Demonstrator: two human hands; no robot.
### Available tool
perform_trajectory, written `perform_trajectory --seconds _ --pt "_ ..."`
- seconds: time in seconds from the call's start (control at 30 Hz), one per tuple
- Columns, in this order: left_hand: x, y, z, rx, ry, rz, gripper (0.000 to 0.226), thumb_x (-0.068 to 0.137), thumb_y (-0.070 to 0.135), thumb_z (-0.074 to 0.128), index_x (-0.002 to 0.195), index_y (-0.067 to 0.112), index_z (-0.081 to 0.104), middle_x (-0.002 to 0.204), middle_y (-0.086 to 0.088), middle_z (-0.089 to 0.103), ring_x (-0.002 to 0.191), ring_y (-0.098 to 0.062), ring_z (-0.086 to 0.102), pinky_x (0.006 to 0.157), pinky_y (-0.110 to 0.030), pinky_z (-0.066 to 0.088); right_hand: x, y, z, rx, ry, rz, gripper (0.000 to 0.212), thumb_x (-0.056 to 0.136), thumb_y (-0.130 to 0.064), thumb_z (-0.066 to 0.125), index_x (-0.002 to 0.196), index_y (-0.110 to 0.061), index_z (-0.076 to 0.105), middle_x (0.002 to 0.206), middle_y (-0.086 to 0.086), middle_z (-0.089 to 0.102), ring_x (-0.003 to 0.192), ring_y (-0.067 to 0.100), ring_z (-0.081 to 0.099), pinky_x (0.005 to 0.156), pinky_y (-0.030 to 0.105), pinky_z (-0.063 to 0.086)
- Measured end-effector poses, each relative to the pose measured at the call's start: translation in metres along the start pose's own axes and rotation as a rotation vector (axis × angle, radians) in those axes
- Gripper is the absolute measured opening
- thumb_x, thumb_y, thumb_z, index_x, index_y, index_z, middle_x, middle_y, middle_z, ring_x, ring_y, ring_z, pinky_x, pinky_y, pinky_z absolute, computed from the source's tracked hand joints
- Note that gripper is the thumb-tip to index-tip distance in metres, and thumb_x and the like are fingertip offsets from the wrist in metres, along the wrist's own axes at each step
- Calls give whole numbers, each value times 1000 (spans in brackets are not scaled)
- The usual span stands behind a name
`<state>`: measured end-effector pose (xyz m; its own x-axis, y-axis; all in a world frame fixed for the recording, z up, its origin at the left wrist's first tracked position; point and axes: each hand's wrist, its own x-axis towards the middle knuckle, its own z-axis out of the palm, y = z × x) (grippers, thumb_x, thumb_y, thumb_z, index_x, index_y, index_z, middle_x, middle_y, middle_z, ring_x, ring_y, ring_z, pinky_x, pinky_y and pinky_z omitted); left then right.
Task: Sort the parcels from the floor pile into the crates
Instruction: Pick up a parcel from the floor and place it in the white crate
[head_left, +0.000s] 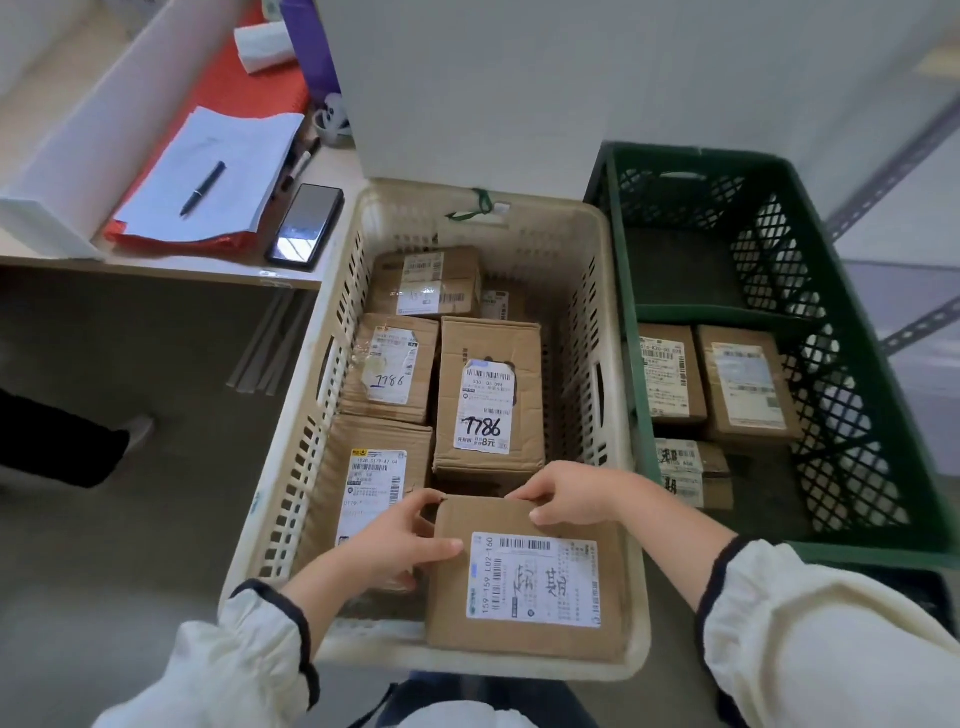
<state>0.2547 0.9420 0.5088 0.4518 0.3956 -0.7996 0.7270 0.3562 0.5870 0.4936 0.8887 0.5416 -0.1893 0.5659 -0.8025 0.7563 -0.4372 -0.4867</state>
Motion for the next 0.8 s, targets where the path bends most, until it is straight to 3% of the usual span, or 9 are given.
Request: perform_trajectory --seconds 0.2,0.3,0.5,0.57,0.67,0.8 --pt "28 -11 -5 -63 121 0 52 80 30 74 121 34 42 103 3 62 89 -13 63 61 -27 55 40 5 15 127 40 16 39 93 -20 51 130 -32 55 124 -9 62 108 10 56 99 30 41" --pt "44 -16 -5 -49 159 -1 42 82 30 71 118 26 50 100 0 65 86 -16 66 60 -28 56 60 11 25 254 126 50 36 94 -14 47 125 -27 61 121 -4 65 107 13 58 97 28 44" --pt "63 -17 7 113 378 -19 25 82 28 72 100 27 54 87 5 61 75 -11 61 50 -23 52 95 4 40 241 233 82 33 95 -12 47 122 -22 64 116 1 67 103 17 62 93 29 50" --pt "66 -21 7 248 438 1 23 81 29 73 98 23 59 85 6 62 72 -6 57 53 -19 46 102 2 46 199 279 93 31 94 -15 50 120 -24 65 115 0 68 100 16 63 90 30 51" --pt "70 -28 9 407 485 23 26 80 28 73 101 18 63 85 4 61 77 -12 57 65 -24 45 107 3 60 161 337 131 30 93 -21 52 118 -29 65 113 -5 69 96 16 64 82 28 52" --pt "74 -28 13 462 493 35 23 81 28 71 97 15 61 92 -2 65 84 -19 58 73 -29 48 111 8 69 172 417 158 29 93 -23 54 118 -28 66 120 -6 66 107 17 61 91 29 49"
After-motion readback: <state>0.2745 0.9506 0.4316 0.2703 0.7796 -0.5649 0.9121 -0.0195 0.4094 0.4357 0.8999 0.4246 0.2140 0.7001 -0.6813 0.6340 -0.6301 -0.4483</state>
